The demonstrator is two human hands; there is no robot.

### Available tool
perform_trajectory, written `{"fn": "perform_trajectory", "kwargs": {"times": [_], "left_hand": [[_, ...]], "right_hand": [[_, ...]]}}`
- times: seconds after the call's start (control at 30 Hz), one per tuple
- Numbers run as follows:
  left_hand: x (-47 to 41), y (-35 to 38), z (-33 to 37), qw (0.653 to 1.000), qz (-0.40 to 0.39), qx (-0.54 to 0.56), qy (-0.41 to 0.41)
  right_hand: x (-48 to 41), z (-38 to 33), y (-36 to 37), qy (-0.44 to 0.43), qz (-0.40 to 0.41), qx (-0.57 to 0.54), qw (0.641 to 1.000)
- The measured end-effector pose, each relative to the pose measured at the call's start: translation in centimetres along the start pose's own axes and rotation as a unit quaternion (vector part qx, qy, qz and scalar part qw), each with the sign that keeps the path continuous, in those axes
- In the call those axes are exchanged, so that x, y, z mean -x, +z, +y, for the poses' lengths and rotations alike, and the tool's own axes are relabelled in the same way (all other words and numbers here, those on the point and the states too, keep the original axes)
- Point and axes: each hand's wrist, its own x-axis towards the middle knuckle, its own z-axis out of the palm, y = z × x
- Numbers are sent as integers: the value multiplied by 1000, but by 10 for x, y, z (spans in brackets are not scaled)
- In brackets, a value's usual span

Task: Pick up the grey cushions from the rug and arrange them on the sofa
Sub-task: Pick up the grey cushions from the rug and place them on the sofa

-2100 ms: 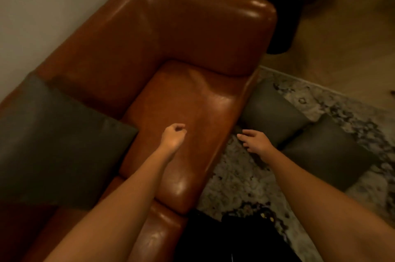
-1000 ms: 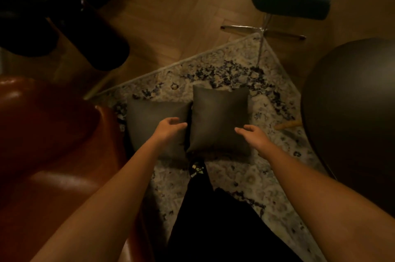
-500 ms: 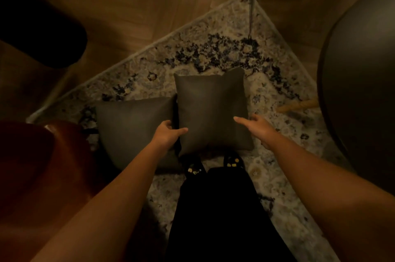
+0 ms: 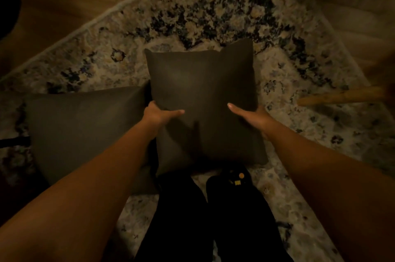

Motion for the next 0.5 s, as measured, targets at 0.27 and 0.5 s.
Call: {"fn": "perform_trajectory", "kwargs": {"times": [0.27,0.5], "left_hand": [[-99,-14,-37,999,-7,-17,-48],[-99,0,-37,995,-78,53,-41]], "right_hand": [[-62,-6,-5,25,4,-24,999],[-74,-2,-8,12,-8,-41,999]]}}
